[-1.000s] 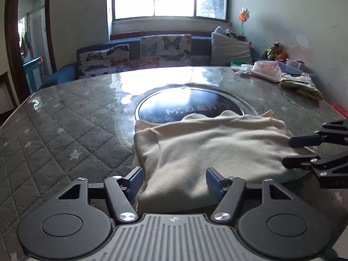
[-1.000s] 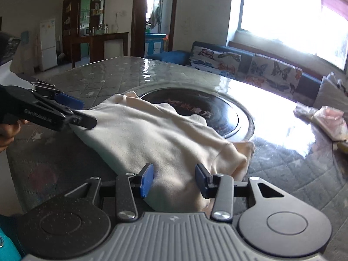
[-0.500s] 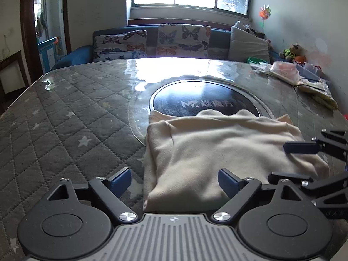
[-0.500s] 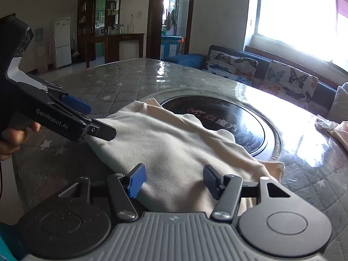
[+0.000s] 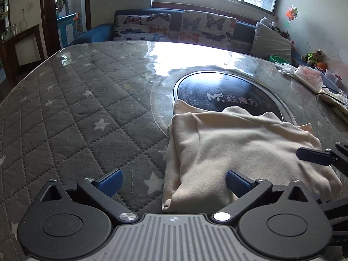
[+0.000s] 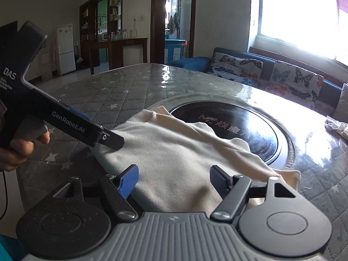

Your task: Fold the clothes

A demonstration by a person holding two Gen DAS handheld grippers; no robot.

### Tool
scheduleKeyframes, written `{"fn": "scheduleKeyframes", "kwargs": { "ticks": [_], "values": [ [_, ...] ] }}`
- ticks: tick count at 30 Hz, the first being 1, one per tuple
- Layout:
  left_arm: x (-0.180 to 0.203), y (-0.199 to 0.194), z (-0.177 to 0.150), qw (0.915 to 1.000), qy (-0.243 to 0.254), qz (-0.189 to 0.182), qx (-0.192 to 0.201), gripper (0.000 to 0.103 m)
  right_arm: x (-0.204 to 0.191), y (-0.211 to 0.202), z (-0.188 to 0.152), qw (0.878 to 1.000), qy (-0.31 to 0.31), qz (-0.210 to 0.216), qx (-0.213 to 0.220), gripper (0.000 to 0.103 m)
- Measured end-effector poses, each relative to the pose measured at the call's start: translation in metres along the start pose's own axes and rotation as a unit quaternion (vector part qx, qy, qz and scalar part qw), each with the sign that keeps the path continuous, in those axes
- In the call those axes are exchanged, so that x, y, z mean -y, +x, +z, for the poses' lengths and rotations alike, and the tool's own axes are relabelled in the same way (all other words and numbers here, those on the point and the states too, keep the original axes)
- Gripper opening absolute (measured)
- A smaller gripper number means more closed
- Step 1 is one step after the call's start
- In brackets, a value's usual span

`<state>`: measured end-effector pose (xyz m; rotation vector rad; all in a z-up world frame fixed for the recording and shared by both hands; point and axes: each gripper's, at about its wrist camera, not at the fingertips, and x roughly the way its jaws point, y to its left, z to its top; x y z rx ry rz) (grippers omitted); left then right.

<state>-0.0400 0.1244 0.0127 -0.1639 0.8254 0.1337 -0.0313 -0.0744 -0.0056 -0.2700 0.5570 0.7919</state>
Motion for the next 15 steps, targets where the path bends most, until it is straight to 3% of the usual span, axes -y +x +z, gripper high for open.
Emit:
{"fn": "scheduleKeyframes", "kwargs": {
  "ticks": [15],
  "values": [
    [-0.005,0.008,0.008,0.9987,-0.026,-0.004,-0.044,0.103,0.000,0.018,-0.008,1.000,0.005,0.020,-0.010,0.100]
  ]
}}
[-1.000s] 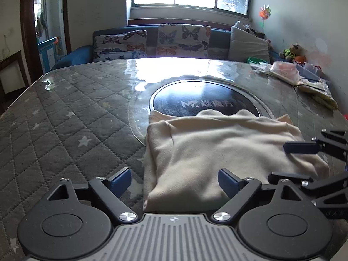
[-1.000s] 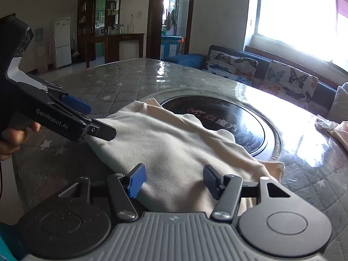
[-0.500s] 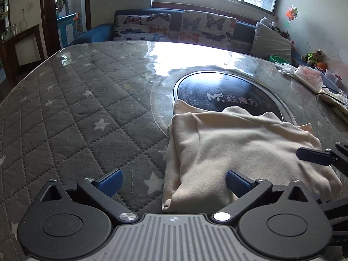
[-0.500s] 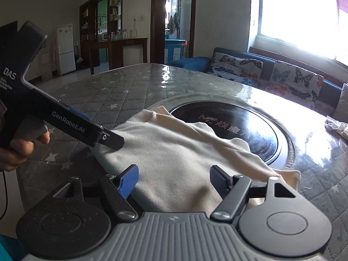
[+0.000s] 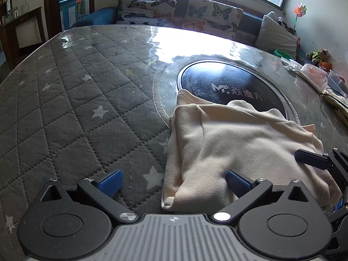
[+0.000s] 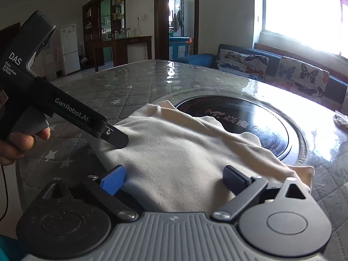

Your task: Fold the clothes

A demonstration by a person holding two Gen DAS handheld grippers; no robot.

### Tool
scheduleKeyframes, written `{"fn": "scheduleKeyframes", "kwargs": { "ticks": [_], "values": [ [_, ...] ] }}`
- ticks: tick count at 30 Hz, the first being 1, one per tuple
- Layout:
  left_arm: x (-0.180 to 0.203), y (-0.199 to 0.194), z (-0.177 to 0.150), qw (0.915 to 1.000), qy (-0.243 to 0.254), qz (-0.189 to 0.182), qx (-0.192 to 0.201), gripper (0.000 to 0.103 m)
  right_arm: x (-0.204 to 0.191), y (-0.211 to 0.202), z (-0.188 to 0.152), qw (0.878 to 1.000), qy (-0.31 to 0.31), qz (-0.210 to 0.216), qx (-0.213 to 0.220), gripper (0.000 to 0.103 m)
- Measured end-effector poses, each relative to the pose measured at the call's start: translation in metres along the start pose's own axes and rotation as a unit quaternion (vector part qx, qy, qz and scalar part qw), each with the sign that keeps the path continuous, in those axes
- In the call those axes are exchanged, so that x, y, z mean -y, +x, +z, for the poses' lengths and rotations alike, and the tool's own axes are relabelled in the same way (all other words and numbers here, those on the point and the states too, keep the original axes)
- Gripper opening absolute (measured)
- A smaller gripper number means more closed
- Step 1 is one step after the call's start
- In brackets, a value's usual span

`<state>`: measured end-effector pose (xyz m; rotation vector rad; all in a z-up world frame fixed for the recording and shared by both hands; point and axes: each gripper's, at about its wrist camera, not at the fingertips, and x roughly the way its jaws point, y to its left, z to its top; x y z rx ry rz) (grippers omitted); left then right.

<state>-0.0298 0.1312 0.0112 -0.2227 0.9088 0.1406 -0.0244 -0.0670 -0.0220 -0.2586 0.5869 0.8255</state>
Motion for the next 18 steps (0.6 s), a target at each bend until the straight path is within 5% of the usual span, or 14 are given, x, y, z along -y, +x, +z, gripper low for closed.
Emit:
{"fn": "scheduleKeyframes", "kwargs": {
  "ticks": [18],
  "values": [
    [0.002,0.006,0.010,0.9995,-0.003,0.016,-0.027,0.103,-0.011,0.008,-0.002,0.999,-0.028,-0.012,-0.023,0.103]
  ]
}}
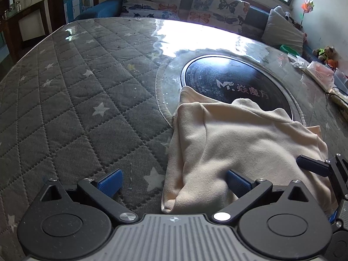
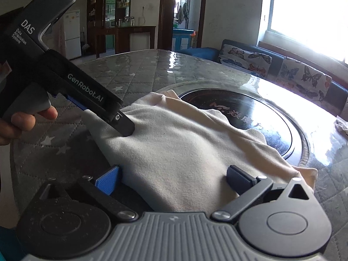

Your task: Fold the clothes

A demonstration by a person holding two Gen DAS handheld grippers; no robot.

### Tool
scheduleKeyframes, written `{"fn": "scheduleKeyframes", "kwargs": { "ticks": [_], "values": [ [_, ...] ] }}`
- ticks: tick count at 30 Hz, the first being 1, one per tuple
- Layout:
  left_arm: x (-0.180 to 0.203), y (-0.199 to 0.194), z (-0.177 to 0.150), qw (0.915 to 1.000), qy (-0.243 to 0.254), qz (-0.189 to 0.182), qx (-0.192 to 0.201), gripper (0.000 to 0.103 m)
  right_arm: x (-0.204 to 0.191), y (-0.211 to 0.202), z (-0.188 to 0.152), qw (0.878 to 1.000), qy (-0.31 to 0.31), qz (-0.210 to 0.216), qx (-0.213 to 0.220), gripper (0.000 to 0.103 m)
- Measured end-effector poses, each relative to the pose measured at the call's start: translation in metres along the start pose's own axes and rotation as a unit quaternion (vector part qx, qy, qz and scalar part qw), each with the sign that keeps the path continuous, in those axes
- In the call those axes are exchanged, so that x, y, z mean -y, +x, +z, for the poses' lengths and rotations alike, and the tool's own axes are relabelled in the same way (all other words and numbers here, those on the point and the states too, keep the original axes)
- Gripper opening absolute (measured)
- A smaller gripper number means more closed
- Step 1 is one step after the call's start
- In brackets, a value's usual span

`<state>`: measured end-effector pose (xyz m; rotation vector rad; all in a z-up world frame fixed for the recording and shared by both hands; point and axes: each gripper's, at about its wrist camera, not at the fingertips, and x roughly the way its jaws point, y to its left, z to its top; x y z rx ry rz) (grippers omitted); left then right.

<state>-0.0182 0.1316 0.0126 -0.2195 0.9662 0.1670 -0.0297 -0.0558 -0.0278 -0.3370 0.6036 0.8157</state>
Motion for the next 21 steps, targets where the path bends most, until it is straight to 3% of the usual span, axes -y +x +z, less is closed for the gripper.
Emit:
{"fn": "scheduleKeyframes", "kwargs": {
  "ticks": [21],
  "values": [
    [0.0033,0.0015,0.0000,0.9999,0.005,0.009,-0.001,0.103,-0.0008,-0.0009,-0.0003,1.000,-0.004,-0.003,-0.001,0.103]
  ]
}}
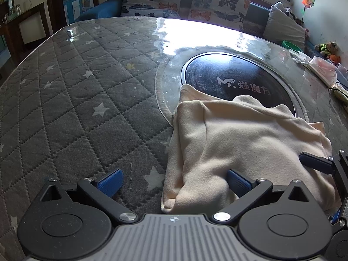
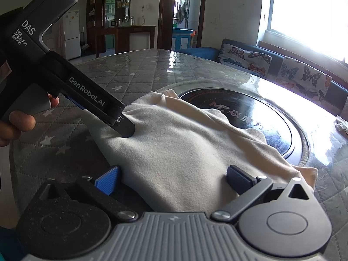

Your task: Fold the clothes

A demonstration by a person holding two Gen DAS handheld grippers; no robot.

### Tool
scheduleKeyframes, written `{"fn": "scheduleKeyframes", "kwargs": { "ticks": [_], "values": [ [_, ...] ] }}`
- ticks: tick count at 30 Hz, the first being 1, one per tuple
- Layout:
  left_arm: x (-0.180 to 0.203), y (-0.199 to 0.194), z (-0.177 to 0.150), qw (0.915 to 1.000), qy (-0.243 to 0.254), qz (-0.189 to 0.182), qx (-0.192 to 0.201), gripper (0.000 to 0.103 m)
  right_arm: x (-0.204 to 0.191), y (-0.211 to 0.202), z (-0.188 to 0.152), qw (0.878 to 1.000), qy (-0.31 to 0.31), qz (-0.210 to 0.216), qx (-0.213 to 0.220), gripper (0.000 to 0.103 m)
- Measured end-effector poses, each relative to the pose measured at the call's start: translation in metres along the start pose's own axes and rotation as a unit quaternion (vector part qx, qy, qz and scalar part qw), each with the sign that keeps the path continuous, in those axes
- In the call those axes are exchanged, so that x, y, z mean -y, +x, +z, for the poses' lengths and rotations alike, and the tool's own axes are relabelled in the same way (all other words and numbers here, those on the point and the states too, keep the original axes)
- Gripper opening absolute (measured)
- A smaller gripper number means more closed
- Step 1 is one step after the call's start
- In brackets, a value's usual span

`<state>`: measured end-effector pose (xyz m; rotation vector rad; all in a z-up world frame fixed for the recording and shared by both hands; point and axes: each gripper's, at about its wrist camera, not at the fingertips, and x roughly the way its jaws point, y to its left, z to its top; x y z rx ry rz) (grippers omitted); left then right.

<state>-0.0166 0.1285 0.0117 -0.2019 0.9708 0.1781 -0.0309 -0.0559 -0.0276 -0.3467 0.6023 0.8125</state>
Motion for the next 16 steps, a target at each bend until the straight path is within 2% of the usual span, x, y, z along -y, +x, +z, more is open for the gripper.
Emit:
{"fn": "scheduleKeyframes", "kwargs": {
  "ticks": [16],
  "values": [
    [0.0006,0.0001,0.0007,1.0000,-0.002,0.002,-0.002,0.103,0.0000,-0.0015,0.0000,1.000,-0.002,-0.001,0.000,0.103]
  ]
}}
